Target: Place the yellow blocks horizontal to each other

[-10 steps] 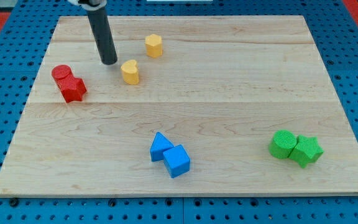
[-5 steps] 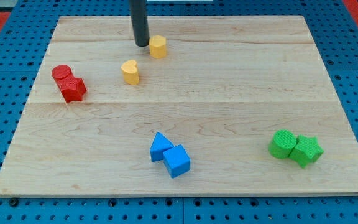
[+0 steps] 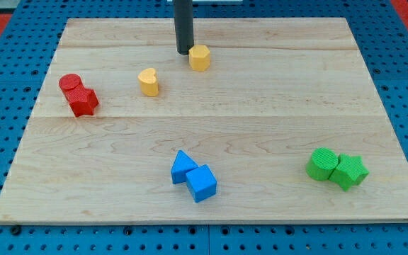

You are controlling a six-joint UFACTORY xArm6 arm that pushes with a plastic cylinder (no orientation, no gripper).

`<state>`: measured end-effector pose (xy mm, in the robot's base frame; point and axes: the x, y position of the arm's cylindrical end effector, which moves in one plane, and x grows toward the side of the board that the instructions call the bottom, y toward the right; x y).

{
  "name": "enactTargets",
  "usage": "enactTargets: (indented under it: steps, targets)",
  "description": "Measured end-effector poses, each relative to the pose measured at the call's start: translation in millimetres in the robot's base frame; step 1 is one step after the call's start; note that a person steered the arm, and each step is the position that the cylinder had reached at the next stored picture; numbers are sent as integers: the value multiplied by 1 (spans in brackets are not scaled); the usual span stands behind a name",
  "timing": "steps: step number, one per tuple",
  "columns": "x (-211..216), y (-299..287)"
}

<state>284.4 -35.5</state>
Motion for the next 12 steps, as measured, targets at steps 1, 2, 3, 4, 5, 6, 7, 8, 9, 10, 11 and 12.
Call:
enactTargets:
  steps: [1, 2, 3, 4, 5, 6, 7, 8, 9, 10, 11, 12]
  targets:
    - [0, 5]
    - [0, -5]
    - [15, -33]
    - [48, -41]
    - [80, -36]
    - [84, -36]
    - [114, -36]
    - [143, -41]
    - [145, -53]
    - [144, -54]
    - [125, -54]
    - [99, -54]
